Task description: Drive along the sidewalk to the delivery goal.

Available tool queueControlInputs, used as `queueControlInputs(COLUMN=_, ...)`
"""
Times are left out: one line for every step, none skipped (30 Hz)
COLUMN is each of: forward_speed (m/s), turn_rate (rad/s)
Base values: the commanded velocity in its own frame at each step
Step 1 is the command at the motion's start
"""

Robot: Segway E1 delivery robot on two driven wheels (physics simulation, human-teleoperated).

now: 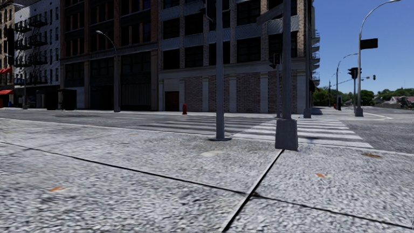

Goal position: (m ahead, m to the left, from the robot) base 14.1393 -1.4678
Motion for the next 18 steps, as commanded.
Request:
queueControlInputs(forward_speed=1.92, turn_rate=0.54)
queueControlInputs(forward_speed=1.91, turn_rate=0.54)
queueControlInputs(forward_speed=1.91, turn_rate=0.54)
queueControlInputs(forward_speed=1.91, turn_rate=0.54)
queueControlInputs(forward_speed=1.91, turn_rate=0.54)
queueControlInputs(forward_speed=1.91, turn_rate=0.54)
queueControlInputs(forward_speed=1.91, turn_rate=0.54)
queueControlInputs(forward_speed=1.91, turn_rate=0.54)
queueControlInputs(forward_speed=1.91, turn_rate=0.54)
queueControlInputs(forward_speed=1.91, turn_rate=0.54)
queueControlInputs(forward_speed=1.91, turn_rate=0.54)
queueControlInputs(forward_speed=1.91, turn_rate=0.54)
queueControlInputs(forward_speed=1.91, turn_rate=0.54)
queueControlInputs(forward_speed=1.91, turn_rate=0.54)
queueControlInputs(forward_speed=1.91, turn_rate=0.54)
queueControlInputs(forward_speed=1.91, turn_rate=0.54)
queueControlInputs(forward_speed=1.91, turn_rate=0.54)
queueControlInputs(forward_speed=1.91, turn_rate=0.54)
